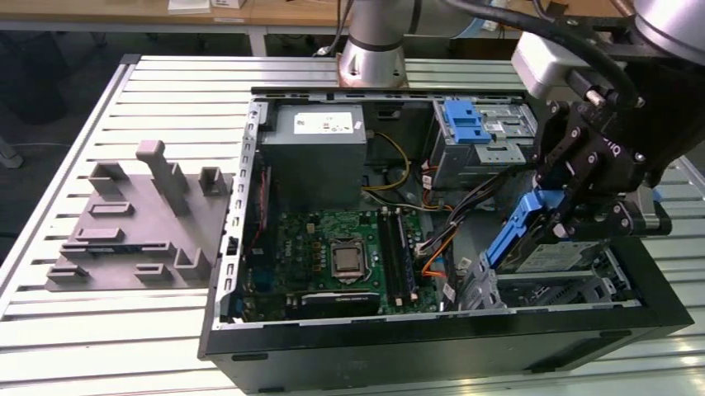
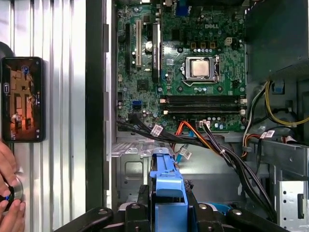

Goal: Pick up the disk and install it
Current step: 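Insert the disk into the insertion slot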

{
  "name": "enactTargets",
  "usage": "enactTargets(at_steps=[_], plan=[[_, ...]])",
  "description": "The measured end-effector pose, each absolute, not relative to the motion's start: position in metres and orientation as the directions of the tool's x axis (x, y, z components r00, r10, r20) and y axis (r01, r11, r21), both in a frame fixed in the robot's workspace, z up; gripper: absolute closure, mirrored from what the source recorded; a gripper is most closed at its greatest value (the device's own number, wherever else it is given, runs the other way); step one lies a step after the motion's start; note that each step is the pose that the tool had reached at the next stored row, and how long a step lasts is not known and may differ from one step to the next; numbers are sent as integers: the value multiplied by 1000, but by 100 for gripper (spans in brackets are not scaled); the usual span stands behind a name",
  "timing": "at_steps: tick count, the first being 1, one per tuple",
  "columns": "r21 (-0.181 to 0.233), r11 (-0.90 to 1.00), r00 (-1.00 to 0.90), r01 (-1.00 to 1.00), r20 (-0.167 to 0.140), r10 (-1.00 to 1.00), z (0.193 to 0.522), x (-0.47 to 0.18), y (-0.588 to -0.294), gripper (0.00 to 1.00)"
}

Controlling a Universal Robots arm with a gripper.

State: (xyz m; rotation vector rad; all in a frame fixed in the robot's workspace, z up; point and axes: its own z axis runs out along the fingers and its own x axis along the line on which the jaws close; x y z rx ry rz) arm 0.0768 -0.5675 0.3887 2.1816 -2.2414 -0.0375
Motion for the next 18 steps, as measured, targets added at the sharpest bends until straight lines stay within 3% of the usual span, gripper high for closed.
enactTargets(at_steps=[18], plan=[[27, 27, -27, -999, -7, -1000, 365, 77, -568, 64]])
